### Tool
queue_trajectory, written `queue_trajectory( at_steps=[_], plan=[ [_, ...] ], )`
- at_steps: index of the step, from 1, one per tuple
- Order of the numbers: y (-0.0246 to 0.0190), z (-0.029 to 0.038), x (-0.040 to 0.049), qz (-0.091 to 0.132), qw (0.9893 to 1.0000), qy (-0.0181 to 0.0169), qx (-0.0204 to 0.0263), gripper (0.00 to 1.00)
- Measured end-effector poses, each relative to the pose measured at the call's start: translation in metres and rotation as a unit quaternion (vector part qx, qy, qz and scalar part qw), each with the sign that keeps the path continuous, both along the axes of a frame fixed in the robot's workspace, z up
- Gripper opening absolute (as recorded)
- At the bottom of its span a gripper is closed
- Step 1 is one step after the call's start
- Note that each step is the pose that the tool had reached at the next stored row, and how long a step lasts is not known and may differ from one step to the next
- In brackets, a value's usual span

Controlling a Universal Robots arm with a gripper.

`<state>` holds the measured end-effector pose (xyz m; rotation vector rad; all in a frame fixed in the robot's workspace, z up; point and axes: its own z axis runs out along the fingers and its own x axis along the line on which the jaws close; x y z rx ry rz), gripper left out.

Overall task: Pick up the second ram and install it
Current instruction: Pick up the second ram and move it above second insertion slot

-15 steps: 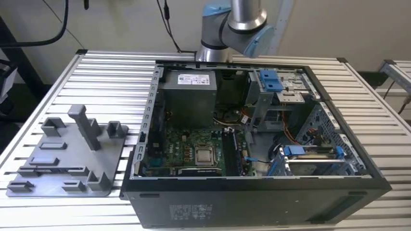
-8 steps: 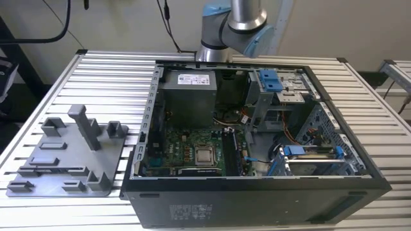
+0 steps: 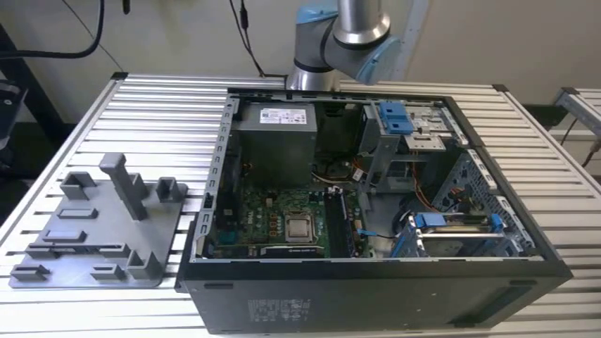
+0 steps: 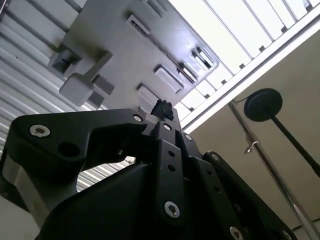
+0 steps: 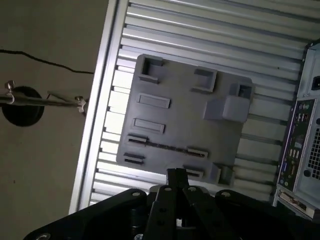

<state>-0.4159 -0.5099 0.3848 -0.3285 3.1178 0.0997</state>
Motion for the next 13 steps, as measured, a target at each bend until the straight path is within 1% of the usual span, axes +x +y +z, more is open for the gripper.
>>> queue_trajectory(
  at_steps=[3,6,8,11,13],
  plan=[
    [0.0000,0.0000,0.0000,0.025,0.9997,0.0000,0.0000,0.11],
    [0.0000,0.0000,-0.0001,0.049,0.9988,0.0000,0.0000,0.11],
    [0.0000,0.0000,-0.0001,0.065,0.9979,0.0000,0.0000,0.11],
    [0.0001,0.0000,-0.0001,0.089,0.9960,0.0000,0.0000,0.11],
    [0.0006,0.0001,0.0000,0.100,0.9950,0.0001,-0.0001,0.11]
  ],
)
